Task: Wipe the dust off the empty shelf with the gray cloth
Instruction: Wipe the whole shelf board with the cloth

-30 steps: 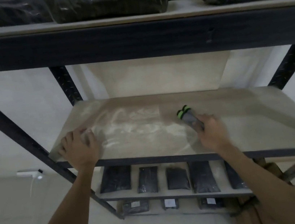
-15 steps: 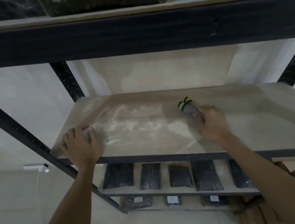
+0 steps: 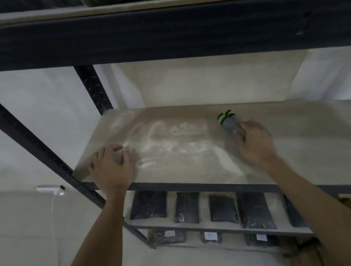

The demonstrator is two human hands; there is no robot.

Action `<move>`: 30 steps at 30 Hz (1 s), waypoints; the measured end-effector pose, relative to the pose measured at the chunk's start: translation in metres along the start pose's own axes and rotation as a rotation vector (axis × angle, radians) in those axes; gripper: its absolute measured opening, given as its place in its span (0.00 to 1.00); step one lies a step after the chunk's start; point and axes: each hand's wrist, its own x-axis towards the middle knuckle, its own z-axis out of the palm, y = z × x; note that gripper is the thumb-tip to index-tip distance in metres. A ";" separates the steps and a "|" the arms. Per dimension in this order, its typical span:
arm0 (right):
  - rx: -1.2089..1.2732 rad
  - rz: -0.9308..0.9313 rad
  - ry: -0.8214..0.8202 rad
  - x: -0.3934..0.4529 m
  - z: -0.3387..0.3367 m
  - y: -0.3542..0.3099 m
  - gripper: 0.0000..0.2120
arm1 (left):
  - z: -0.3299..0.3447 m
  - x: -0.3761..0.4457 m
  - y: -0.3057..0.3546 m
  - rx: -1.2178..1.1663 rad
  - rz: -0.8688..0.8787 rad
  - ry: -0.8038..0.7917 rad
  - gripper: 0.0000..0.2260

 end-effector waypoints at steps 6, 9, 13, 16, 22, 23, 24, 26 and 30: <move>0.183 -0.186 -0.113 -0.021 0.000 -0.036 0.12 | -0.003 -0.001 0.004 -0.089 -0.002 0.027 0.05; 0.190 -0.107 -0.096 0.023 -0.004 -0.026 0.10 | -0.001 -0.001 0.002 -0.114 0.014 0.052 0.05; 0.077 -0.084 -0.103 0.088 0.012 -0.010 0.16 | 0.002 -0.001 -0.002 -0.093 0.005 0.060 0.05; 0.015 -0.119 -0.168 0.090 0.028 -0.016 0.20 | 0.003 0.000 -0.001 -0.082 -0.023 0.057 0.04; 0.245 -0.425 -0.415 0.046 0.018 -0.034 0.09 | 0.002 0.001 -0.001 -0.064 -0.011 0.041 0.03; 0.273 -0.445 -0.454 0.049 0.014 -0.034 0.09 | 0.002 0.001 -0.001 -0.059 -0.015 0.036 0.03; 0.292 -0.446 -0.455 0.057 0.011 -0.034 0.08 | 0.001 0.001 -0.001 -0.053 -0.017 0.031 0.03; 0.280 -0.403 -0.354 0.086 0.012 -0.035 0.08 | 0.001 0.001 0.000 -0.045 -0.014 0.022 0.03; 0.202 -0.323 -0.286 0.137 0.037 -0.034 0.17 | 0.001 0.001 0.000 -0.033 -0.013 0.010 0.04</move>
